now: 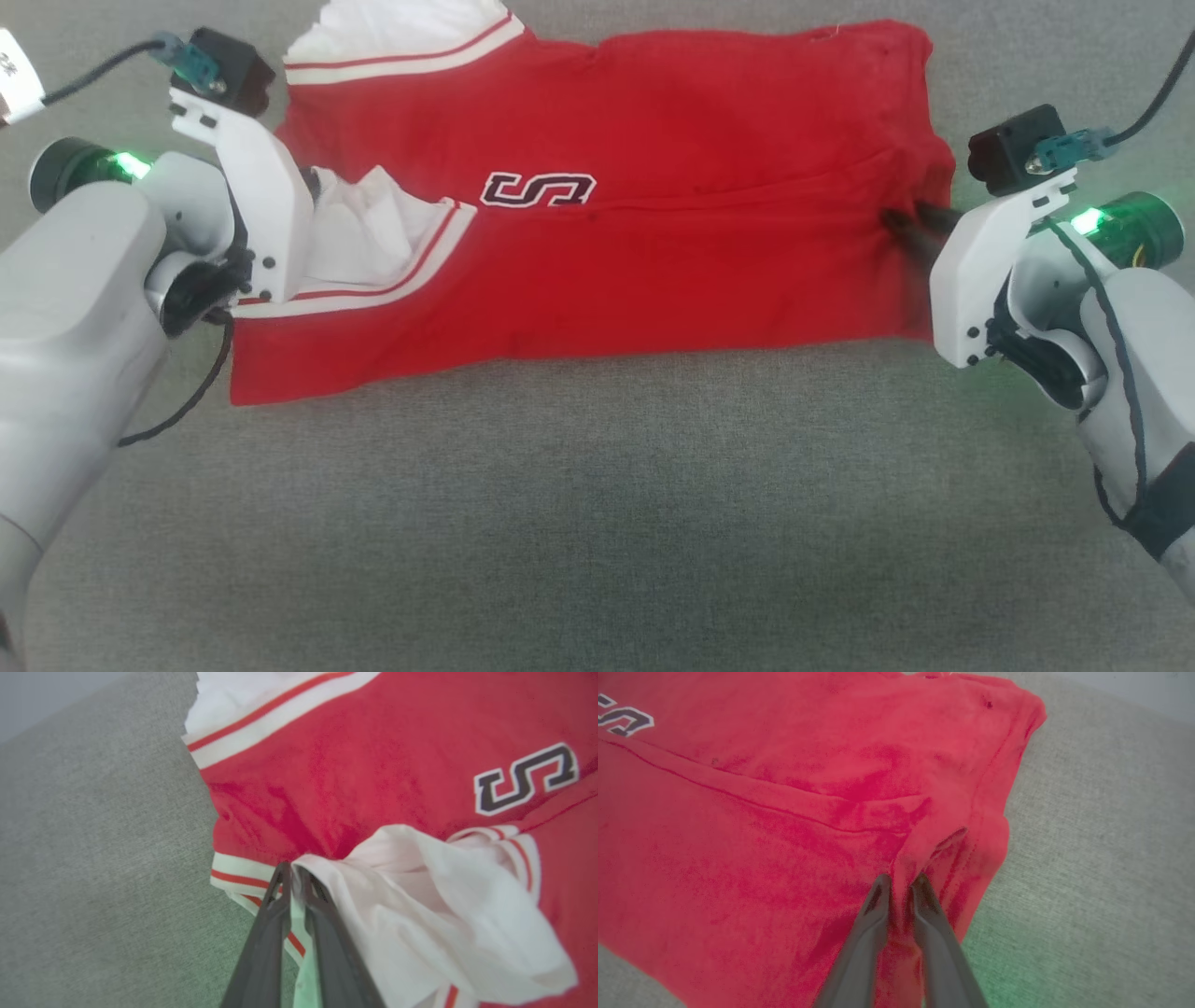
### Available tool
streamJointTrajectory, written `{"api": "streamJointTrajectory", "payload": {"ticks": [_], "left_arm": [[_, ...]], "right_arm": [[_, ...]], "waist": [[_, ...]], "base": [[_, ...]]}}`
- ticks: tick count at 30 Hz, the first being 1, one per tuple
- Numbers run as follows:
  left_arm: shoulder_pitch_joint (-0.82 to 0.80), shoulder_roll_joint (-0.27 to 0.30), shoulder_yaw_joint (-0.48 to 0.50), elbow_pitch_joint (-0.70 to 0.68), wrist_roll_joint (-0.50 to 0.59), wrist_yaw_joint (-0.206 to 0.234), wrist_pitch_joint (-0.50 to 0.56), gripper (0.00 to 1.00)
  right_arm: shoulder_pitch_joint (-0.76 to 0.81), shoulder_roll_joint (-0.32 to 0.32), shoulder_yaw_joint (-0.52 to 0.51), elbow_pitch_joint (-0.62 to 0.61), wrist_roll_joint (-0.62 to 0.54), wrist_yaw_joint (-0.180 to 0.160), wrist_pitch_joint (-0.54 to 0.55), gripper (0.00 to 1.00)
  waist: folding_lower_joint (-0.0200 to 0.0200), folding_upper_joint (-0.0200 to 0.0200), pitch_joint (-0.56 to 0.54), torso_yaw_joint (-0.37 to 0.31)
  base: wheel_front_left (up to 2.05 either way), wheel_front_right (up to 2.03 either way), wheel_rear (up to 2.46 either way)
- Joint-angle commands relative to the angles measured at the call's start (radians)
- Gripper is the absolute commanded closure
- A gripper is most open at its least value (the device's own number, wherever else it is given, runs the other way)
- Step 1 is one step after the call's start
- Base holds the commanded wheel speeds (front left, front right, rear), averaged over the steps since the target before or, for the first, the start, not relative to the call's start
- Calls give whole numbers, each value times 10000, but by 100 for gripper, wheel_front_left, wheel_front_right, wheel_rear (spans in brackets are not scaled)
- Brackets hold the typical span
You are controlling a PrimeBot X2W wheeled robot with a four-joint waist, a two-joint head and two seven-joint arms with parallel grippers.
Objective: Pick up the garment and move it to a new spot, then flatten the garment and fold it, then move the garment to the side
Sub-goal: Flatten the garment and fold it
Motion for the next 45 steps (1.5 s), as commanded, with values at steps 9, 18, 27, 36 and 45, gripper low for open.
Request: {"api": "streamJointTrajectory", "payload": {"ticks": [9, 18, 27, 36, 45], "left_arm": [[-105, 115, -82, -204, -506, -25, 519, 0], [719, 604, -46, -1415, -1301, 703, 1943, 0], [1958, 1854, -132, -4042, -1991, 2406, 3389, 0], [2807, 2571, 98, -5015, -2399, 3440, 3338, 0], [3014, 2014, 336, -3491, -2789, 3029, 2783, 0]], "right_arm": [[390, -233, -336, -342, -287, -8, -870, 0], [1727, 184, -2186, -1025, -1255, -8, -2137, 0], [3406, 1165, -4079, -2547, -2441, -7, -2060, 0], [4407, 2078, -5100, -4032, -3070, -7, -1522, 0], [4722, 2324, -5223, -4558, -3157, -7, -590, 0]], "waist": [[0, 0, -921, 221], [0, 0, -1585, 245], [0, 0, -1644, 82], [0, 0, -1237, -164], [0, 0, -939, -343]], "base": [[0, 0, 0], [0, 0, 0], [0, 0, 0], [0, 0, 0], [0, 0, 0]]}}
